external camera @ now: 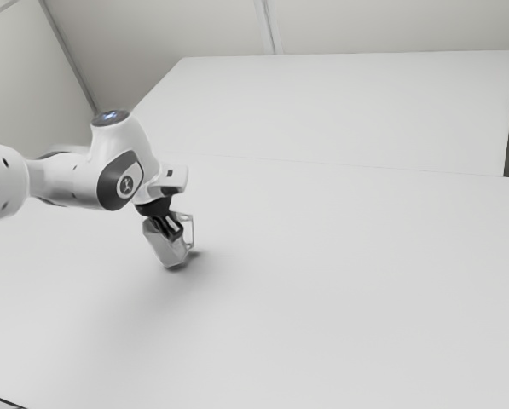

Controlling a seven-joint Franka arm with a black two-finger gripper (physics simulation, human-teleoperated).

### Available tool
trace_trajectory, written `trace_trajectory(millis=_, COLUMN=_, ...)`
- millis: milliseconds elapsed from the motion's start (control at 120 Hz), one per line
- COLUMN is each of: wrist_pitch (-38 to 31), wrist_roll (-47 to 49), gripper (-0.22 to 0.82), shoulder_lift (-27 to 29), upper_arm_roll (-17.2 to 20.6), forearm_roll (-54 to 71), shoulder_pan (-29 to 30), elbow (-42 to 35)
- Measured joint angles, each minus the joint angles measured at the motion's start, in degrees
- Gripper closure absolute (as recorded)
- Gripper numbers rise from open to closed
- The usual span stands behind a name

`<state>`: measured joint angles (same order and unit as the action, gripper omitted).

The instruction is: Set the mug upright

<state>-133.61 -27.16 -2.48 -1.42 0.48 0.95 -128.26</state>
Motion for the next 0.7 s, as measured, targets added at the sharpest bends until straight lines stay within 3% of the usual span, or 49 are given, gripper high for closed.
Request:
trace_trajectory(millis=158, wrist_pitch=-2.7, wrist_roll=4.3, gripper=0.78, shoulder_lift=-0.3, upper_arm_roll=0.0, forearm_roll=-3.3, shoulder_pan=0.0, elbow=-1.6)
trace_trajectory(millis=317, wrist_pitch=-3.6, wrist_roll=7.2, gripper=0.44, shoulder_lift=-0.1, upper_arm_roll=-0.1, forearm_roll=-4.4, shoulder_pan=-0.1, elbow=-1.8)
trace_trajectory(millis=408, wrist_pitch=-3.8, wrist_roll=8.6, gripper=0.28, shoulder_lift=0.1, upper_arm_roll=-0.1, forearm_roll=-4.7, shoulder_pan=-0.1, elbow=-1.8)
trace_trajectory(millis=533, wrist_pitch=-2.0, wrist_roll=10.1, gripper=0.16, shoulder_lift=3.8, upper_arm_roll=-0.2, forearm_roll=-4.8, shoulder_pan=-0.2, elbow=-1.3)
trace_trajectory(millis=700, wrist_pitch=9.7, wrist_roll=11.6, gripper=0.07, shoulder_lift=7.7, upper_arm_roll=-1.4, forearm_roll=-5.0, shoulder_pan=-0.1, elbow=9.2)
